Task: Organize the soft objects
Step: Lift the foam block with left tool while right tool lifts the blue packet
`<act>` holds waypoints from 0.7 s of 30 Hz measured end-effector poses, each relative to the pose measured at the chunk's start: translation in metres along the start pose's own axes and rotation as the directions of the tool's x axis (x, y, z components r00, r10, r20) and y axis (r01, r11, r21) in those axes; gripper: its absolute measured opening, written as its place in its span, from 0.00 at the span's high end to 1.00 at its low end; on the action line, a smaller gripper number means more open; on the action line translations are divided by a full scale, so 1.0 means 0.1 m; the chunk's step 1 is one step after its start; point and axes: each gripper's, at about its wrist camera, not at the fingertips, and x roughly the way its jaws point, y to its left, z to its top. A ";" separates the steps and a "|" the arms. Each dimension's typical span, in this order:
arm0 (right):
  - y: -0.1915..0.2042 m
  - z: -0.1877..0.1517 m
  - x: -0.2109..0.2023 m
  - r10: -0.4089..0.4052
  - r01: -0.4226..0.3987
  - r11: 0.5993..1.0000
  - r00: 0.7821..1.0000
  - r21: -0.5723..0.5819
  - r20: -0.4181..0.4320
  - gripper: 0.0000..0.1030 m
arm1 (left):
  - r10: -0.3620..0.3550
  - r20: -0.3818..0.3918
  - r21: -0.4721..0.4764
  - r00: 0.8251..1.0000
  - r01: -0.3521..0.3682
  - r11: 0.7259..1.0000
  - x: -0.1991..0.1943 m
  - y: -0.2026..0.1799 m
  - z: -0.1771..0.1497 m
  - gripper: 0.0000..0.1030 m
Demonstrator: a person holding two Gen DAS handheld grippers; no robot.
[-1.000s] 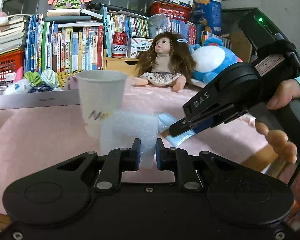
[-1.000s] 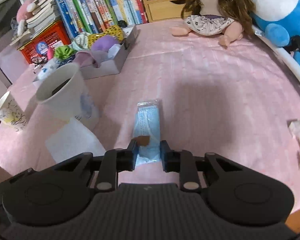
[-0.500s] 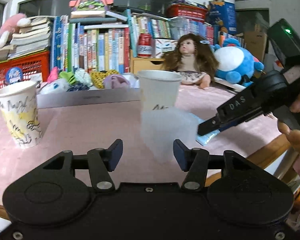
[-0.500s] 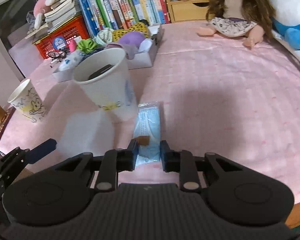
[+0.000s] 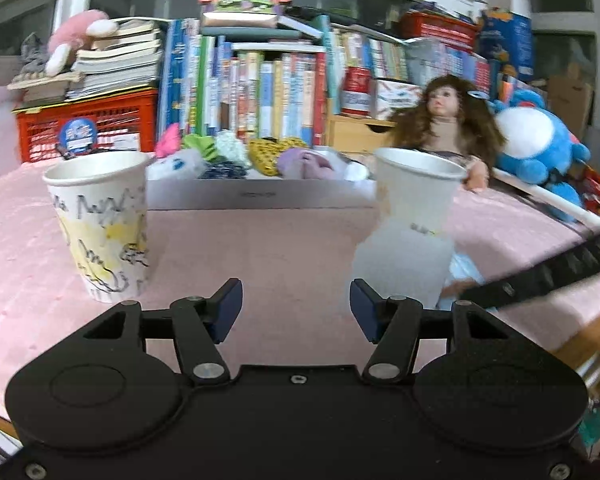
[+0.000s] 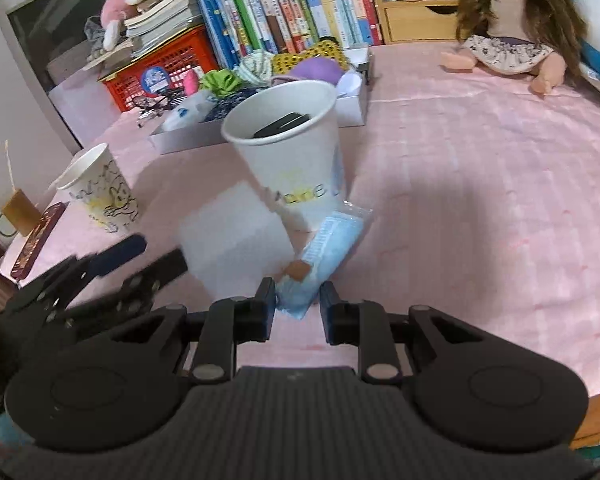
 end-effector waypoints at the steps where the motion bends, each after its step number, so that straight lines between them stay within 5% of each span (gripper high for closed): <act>1: 0.01 -0.01 0.00 0.010 -0.010 1.000 1.000 0.000 -0.002 0.72 | 0.000 -0.001 -0.016 1.000 0.000 1.000 0.02 0.03 0.03 0.44; 9: -0.07 -0.04 -0.07 -0.021 0.020 1.000 1.000 0.018 0.018 0.72 | -0.096 0.008 -0.041 0.995 0.096 0.995 -0.17 0.09 0.05 0.26; 17: -0.22 -0.09 -0.18 -0.114 0.113 0.993 0.993 0.022 0.038 0.65 | -0.133 -0.024 0.019 0.991 0.133 0.991 -0.02 -0.24 -0.02 0.23; 21: -0.27 -0.13 -0.22 -0.173 0.173 0.985 0.984 0.008 0.052 0.47 | -0.141 -0.044 0.003 0.989 0.142 0.990 0.06 -0.28 -0.05 0.22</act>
